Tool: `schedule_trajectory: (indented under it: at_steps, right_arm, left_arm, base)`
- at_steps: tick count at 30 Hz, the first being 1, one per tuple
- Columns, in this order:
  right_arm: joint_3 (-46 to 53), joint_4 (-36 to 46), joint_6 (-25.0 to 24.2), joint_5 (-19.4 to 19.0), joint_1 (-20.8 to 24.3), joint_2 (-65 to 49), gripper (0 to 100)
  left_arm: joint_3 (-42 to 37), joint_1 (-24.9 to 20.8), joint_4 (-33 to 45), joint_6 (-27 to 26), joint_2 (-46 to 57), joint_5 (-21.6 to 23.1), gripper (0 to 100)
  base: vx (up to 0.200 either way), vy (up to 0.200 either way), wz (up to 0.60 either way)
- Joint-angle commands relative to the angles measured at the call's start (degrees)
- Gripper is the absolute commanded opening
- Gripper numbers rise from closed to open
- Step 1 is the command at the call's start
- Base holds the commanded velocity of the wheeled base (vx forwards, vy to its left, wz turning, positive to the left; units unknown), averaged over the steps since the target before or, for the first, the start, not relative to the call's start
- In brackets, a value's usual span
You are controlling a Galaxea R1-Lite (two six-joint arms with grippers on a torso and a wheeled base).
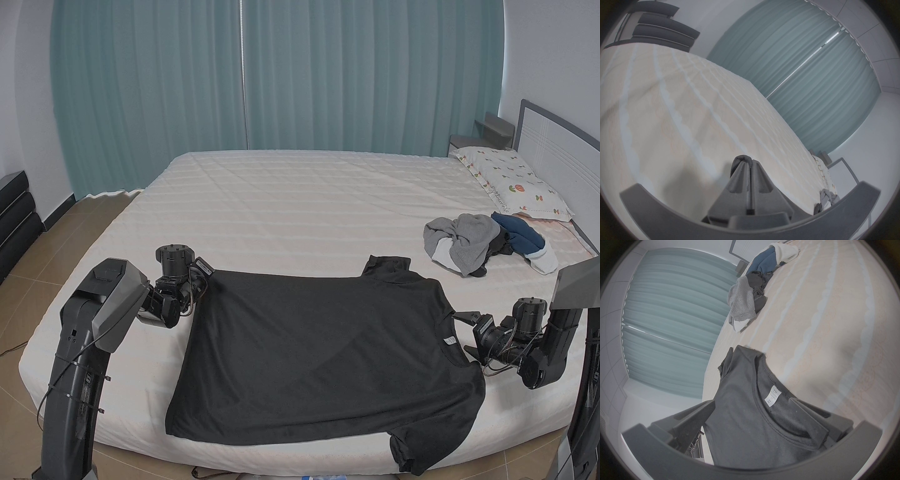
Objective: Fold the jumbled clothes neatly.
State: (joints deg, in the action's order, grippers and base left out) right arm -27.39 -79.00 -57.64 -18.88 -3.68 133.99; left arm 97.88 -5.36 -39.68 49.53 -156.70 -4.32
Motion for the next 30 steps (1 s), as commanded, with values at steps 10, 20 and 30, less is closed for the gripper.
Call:
schedule_trajectory:
  at_steps: [10, 20, 30]
  right_arm:
    - [0.1, 0.0, 0.1, 0.0, 0.0, 0.0, 100]
    - [0.1, 0.0, 0.2, 0.0, 0.1, 0.0, 100]
    - [0.0, 0.0, 0.2, 0.1, 0.1, 0.1, 100]
  left_arm:
    - [6.5, 2.2, 0.0, -2.6, -4.4, -2.0, 0]
    - [10.0, 2.4, 0.6, -2.7, -6.4, -2.7, 0]
    - [9.3, 2.3, 0.7, -2.0, -5.8, -2.8, 100]
  base:
    - [0.000, 0.000, 0.00]
    - [0.000, 0.000, 0.00]
    - [0.000, 0.000, 0.00]
